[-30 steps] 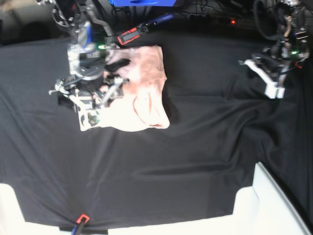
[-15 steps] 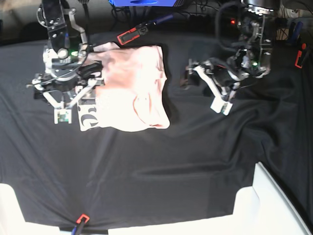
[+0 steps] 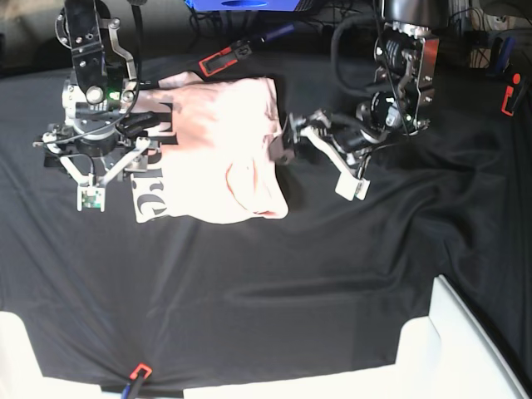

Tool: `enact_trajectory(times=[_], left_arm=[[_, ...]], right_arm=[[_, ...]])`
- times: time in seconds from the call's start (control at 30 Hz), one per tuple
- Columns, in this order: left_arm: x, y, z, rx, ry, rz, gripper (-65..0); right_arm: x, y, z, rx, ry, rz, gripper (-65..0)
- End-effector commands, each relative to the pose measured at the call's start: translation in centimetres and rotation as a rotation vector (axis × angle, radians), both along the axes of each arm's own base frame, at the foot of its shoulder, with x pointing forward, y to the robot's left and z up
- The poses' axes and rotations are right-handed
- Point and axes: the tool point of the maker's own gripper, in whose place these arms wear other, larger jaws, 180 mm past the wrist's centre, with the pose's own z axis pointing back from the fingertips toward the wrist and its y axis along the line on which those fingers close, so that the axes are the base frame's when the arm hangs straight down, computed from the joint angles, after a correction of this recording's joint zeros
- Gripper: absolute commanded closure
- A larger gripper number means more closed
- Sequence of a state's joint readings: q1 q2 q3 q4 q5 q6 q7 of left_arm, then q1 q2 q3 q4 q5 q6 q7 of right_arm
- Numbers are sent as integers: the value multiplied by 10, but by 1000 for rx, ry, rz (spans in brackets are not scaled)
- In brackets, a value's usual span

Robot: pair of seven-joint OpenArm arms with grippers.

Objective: Fold the T-shirt properly
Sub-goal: 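Move both grippers to the shirt's edges and pinch them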

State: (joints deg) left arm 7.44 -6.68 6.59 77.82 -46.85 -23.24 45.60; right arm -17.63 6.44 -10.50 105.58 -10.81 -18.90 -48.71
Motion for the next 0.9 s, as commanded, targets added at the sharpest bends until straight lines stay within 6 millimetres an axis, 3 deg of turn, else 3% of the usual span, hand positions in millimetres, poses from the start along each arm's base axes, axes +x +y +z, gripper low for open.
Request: enact_trajectory(times=[0.0,0.3,0.4,0.57,0.67,0.77,0.87], left_arm=[[14,-1,12,-52,-38,23,-563],[14,-43,17,-117,-27,-102,-563],[10,-58,8,-127,8,-130,-563],[1,-65,-17,-141,98,-112,-563],[0,-71,-16,-154,100,-111,-561],[0,-76,-15,-166,103,-111,-501],[0,-77,-16,-167,105,-111,-375]], right_arm=[[8,-3,11,-16,-45,2,-479],[8,-3,11,-16,-45,2,-479],[8,-3,11,-16,-45,2,-479],[8,-3,11,-16,-45,2,-479],[8,-3,11,-16,-45,2,-479],[8,-3,11,-16,-45,2,-479],[8,-3,11,-16,-45,2,-479]])
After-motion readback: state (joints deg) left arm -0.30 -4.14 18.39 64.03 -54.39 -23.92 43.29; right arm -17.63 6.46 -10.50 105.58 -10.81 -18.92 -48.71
